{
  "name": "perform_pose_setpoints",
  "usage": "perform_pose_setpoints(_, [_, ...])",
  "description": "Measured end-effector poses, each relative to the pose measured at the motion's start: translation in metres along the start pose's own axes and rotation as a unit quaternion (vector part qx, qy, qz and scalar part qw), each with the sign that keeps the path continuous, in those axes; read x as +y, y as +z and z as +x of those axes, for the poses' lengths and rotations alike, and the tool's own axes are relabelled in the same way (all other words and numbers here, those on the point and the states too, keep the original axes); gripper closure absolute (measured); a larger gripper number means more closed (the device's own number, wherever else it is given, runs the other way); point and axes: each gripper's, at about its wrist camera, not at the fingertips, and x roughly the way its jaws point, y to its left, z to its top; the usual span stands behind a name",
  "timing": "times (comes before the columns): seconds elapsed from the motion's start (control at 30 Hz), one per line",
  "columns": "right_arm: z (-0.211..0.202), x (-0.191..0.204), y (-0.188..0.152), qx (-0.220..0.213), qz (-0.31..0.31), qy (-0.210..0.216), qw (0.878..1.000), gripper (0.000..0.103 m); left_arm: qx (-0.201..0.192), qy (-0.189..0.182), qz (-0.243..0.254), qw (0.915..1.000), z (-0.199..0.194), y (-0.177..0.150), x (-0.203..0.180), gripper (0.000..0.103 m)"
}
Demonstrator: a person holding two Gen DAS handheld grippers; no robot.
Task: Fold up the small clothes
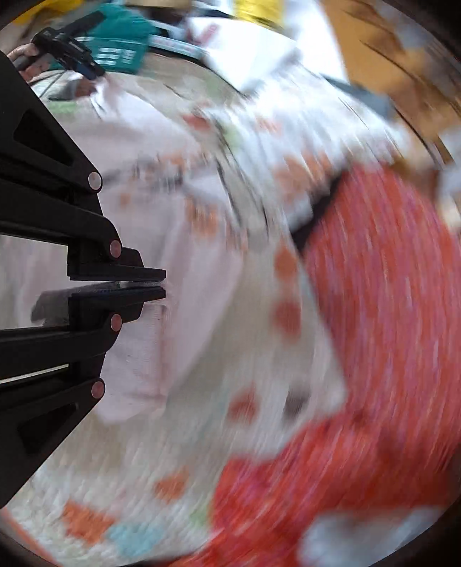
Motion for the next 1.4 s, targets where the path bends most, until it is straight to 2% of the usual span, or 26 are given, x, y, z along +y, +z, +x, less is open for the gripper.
perform_pose_setpoints(0.1, [0.048, 0.1, 0.0, 0.02, -0.094, 0.009, 0.995, 0.099, -0.018, 0.024, -0.004, 0.9995, -0.006, 0.005, 0.012, 0.052])
perform_pose_setpoints(0.13, [0.069, 0.131, -0.004, 0.032, -0.119, 0.013, 0.992, 0.096, -0.02, 0.027, -0.008, 0.9994, -0.007, 0.007, 0.017, 0.052])
perform_pose_setpoints(0.2, [0.109, 0.188, -0.015, 0.061, -0.162, 0.058, 0.983, 0.096, -0.024, 0.032, -0.025, 0.9989, -0.007, 0.01, 0.03, 0.052])
perform_pose_setpoints(0.23, [0.121, 0.207, -0.02, 0.071, -0.177, 0.076, 0.979, 0.091, -0.022, 0.034, -0.033, 0.9986, -0.007, 0.01, 0.034, 0.052])
perform_pose_setpoints(0.3, [0.13, 0.238, -0.028, 0.062, -0.205, 0.087, 0.973, 0.074, -0.011, 0.029, -0.055, 0.998, -0.005, 0.011, 0.046, 0.052])
perform_pose_setpoints(0.33, [0.128, 0.245, -0.03, 0.05, -0.211, 0.091, 0.972, 0.049, -0.007, 0.025, -0.061, 0.9978, -0.004, 0.01, 0.049, 0.052])
perform_pose_setpoints(0.37, [0.124, 0.246, -0.033, 0.041, -0.214, 0.09, 0.972, 0.033, -0.001, 0.021, -0.064, 0.9977, -0.003, 0.01, 0.052, 0.052])
perform_pose_setpoints(0.4, [0.118, 0.243, -0.035, 0.03, -0.219, 0.08, 0.972, 0.032, 0.002, 0.021, -0.062, 0.9979, -0.003, 0.009, 0.051, 0.052])
perform_pose_setpoints(0.53, [0.11, 0.207, -0.038, 0.026, -0.235, 0.011, 0.972, 0.032, 0.017, 0.011, -0.049, 0.9986, 0.001, 0.003, 0.039, 0.047])
perform_pose_setpoints(0.6, [0.11, 0.176, -0.042, 0.037, -0.226, -0.017, 0.973, 0.037, 0.024, 0.004, -0.044, 0.9987, 0.004, -0.001, 0.031, 0.046])
perform_pose_setpoints(0.63, [0.11, 0.167, -0.043, 0.044, -0.223, -0.018, 0.974, 0.044, 0.025, 0.003, -0.041, 0.9988, 0.005, -0.002, 0.027, 0.046])
perform_pose_setpoints(0.67, [0.109, 0.158, -0.046, 0.054, -0.223, -0.016, 0.973, 0.046, 0.026, 0.002, -0.039, 0.9989, 0.006, -0.003, 0.024, 0.045])
perform_pose_setpoints(0.73, [0.109, 0.152, -0.059, 0.073, -0.24, -0.005, 0.968, 0.046, 0.03, 0.001, -0.029, 0.9991, 0.009, -0.006, 0.014, 0.045])
perform_pose_setpoints(0.77, [0.111, 0.155, -0.073, 0.093, -0.259, 0.013, 0.961, 0.046, 0.032, 0.002, -0.027, 0.9991, 0.01, -0.006, 0.013, 0.045])
perform_pose_setpoints(0.83, [0.118, 0.157, -0.091, 0.128, -0.262, 0.041, 0.956, 0.046, 0.037, 0.004, -0.024, 0.999, 0.014, -0.009, 0.009, 0.045])
perform_pose_setpoints(0.93, [0.129, 0.151, -0.105, 0.144, -0.219, 0.061, 0.963, 0.046, 0.045, 0.01, -0.024, 0.9986, 0.019, -0.011, 0.01, 0.045])
perform_pose_setpoints(1.03, [0.149, 0.146, -0.1, 0.127, -0.181, 0.028, 0.975, 0.048, 0.053, 0.008, -0.039, 0.9978, 0.023, -0.012, 0.015, 0.045])
perform_pose_setpoints(1.07, [0.158, 0.142, -0.097, 0.129, -0.167, 0.011, 0.977, 0.07, 0.054, 0.006, -0.045, 0.9975, 0.023, -0.012, 0.018, 0.045])
perform_pose_setpoints(1.1, [0.163, 0.141, -0.095, 0.131, -0.161, 0.004, 0.978, 0.086, 0.054, 0.005, -0.048, 0.9974, 0.023, -0.012, 0.019, 0.045])
perform_pose_setpoints(1.13, [0.167, 0.142, -0.09, 0.135, -0.158, 0.001, 0.978, 0.097, 0.054, 0.004, -0.049, 0.9973, 0.022, -0.012, 0.019, 0.045])
perform_pose_setpoints(1.2, [0.164, 0.151, -0.083, 0.119, -0.169, 0.002, 0.978, 0.097, 0.054, 0.002, -0.046, 0.9975, 0.022, -0.012, 0.018, 0.045])
perform_pose_setpoints(1.27, [0.155, 0.174, -0.076, 0.088, -0.21, -0.01, 0.974, 0.097, 0.053, 0.001, -0.042, 0.9977, 0.023, -0.011, 0.016, 0.045])
perform_pose_setpoints(1.4, [0.159, 0.222, -0.061, 0.077, -0.256, -0.011, 0.963, 0.097, 0.058, -0.009, -0.048, 0.9971, 0.028, -0.01, 0.014, 0.045])
